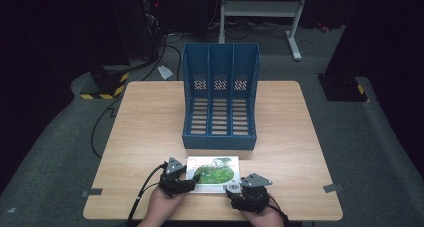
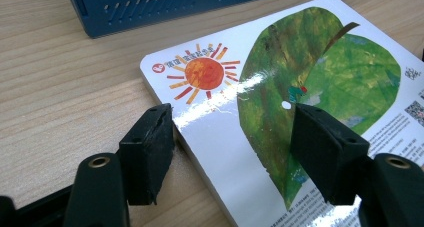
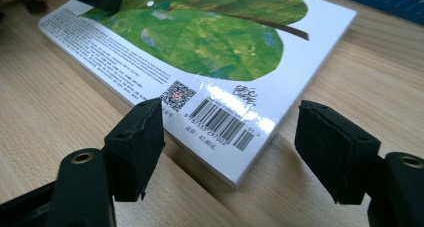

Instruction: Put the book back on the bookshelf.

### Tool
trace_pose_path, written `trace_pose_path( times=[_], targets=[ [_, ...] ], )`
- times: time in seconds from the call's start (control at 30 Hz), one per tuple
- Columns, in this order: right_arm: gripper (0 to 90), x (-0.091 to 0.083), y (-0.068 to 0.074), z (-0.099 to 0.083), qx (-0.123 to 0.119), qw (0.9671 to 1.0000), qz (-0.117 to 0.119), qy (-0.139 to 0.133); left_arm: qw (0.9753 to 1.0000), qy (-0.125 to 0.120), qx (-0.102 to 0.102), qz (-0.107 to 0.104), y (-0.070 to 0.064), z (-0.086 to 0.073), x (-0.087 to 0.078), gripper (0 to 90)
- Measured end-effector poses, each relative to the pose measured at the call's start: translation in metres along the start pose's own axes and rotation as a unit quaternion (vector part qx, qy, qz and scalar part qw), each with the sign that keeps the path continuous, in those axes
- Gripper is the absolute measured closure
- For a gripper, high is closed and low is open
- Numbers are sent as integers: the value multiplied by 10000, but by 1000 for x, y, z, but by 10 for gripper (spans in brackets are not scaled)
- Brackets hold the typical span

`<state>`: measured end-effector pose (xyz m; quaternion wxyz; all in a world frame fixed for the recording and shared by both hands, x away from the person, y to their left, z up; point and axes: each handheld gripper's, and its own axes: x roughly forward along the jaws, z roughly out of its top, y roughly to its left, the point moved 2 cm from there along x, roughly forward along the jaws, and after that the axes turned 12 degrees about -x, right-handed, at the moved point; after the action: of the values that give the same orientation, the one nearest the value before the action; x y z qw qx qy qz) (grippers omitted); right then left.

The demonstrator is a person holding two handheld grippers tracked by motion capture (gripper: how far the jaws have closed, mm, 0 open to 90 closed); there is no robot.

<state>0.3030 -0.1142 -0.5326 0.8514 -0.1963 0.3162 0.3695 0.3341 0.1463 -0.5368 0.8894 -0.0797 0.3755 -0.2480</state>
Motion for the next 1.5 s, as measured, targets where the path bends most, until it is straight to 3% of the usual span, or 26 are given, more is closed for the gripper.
trace_pose_path(
  times=[0.27, 0.77, 0.93, 1.1, 1.5],
  targets=[
    [211, 6, 4, 2, 2, 9999, 33, 117, 10000, -35, -12, 60, 0, 0, 0, 351],
    [186, 8, 5, 2, -23, 9999, 21, 155, 9996, -260, -68, -37, -3, 5, -8, 363],
    [138, 10, 7, 3, -106, 9997, 7, 231, 9992, -388, 26, -66, -6, 8, -13, 368],
    [117, 10, 7, 5, -19, 9997, 47, 230, 9982, -571, 98, -120, -9, 10, -19, 375],
    [161, 10, 6, 5, 68, 9998, -70, 180, 9958, -828, 336, -182, -15, 14, -29, 398]
  ],
)
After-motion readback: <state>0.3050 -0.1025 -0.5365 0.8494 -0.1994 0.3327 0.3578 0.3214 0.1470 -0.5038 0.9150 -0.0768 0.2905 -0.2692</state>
